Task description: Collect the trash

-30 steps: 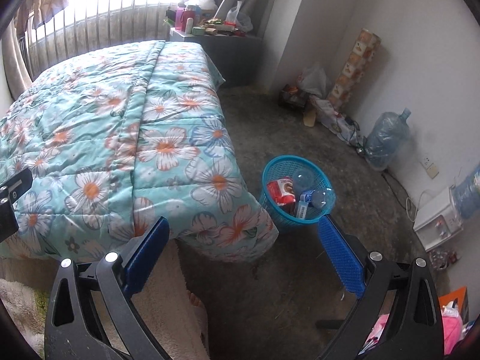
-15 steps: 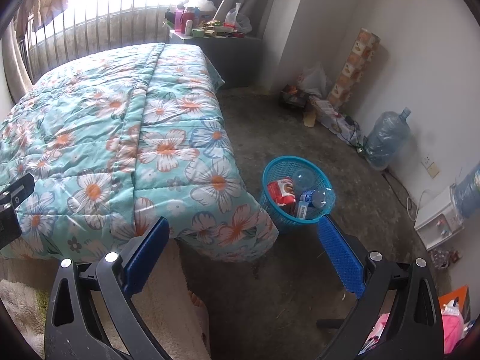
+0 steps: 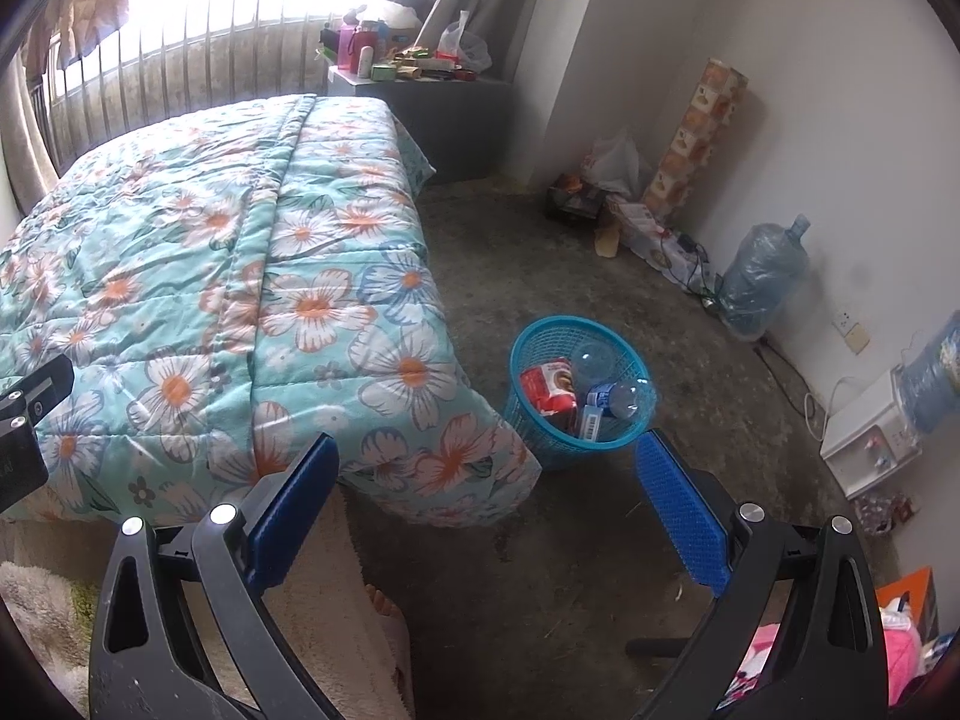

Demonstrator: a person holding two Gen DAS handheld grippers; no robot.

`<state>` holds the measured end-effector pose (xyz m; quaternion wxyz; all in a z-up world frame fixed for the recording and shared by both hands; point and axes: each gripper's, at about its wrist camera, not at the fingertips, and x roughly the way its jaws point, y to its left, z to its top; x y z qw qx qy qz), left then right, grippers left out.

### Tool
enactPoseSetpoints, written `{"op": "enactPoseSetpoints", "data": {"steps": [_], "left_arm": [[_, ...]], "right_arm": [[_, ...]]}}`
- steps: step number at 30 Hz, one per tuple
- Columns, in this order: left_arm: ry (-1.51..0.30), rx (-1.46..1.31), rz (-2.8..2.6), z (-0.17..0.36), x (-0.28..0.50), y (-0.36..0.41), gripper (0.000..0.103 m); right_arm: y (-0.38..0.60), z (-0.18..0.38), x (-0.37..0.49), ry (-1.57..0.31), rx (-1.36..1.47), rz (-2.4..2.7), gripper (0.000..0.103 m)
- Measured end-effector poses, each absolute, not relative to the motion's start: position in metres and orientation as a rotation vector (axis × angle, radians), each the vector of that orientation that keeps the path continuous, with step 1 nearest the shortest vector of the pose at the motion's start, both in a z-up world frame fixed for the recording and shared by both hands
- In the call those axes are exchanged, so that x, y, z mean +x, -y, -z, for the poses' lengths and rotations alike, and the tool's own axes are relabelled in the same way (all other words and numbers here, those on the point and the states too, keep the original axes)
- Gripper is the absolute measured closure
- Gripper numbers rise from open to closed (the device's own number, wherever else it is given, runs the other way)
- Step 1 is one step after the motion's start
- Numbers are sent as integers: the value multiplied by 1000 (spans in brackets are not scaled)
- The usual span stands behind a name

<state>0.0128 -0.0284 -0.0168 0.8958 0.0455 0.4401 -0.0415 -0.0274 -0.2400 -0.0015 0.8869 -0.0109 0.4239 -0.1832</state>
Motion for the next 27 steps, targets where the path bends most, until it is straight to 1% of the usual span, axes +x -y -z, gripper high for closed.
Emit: {"op": "enactPoseSetpoints", "data": {"steps": [27], "left_arm": [[-918,88,110,13,17,41,5]], "right_arm": [[255,-4,-31,-870,-20,414,8]]}}
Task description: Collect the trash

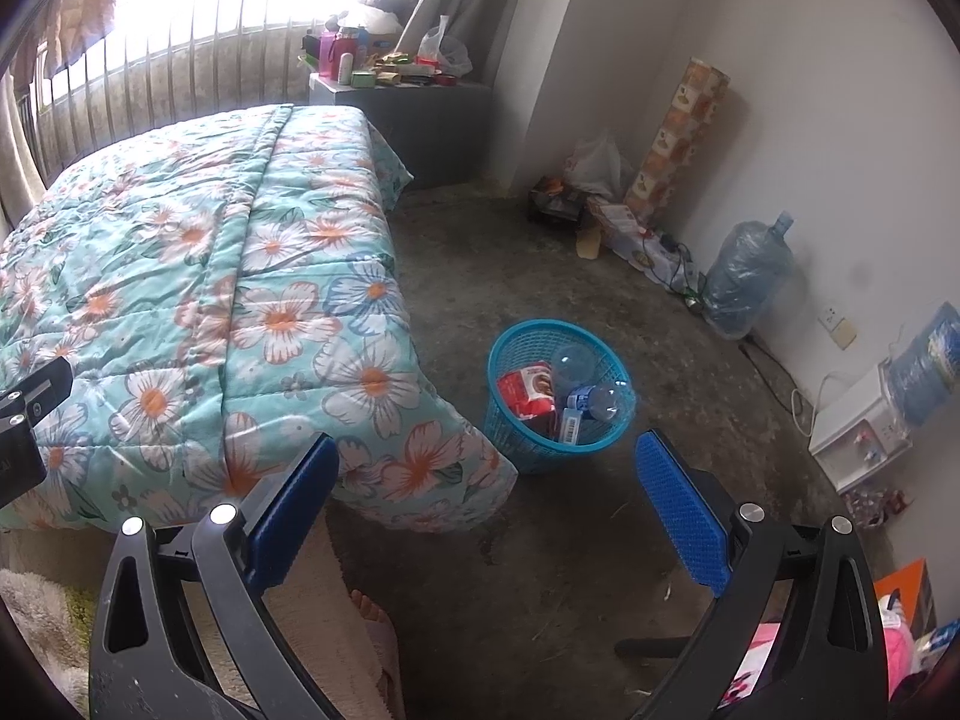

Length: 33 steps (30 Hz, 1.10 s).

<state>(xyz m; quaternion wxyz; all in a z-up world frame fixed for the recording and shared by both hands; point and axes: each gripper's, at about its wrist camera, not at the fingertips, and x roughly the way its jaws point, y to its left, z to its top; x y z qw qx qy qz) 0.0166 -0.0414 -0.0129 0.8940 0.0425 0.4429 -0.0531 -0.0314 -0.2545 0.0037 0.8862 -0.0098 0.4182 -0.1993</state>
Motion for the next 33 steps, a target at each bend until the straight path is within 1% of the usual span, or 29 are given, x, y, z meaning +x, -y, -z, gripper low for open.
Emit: {"op": "enactPoseSetpoints", "data": {"steps": [33], "left_arm": [[-919,87,109,13,16,40,5]], "right_arm": [[254,-5,-32,-867,-19,421,8]]}}
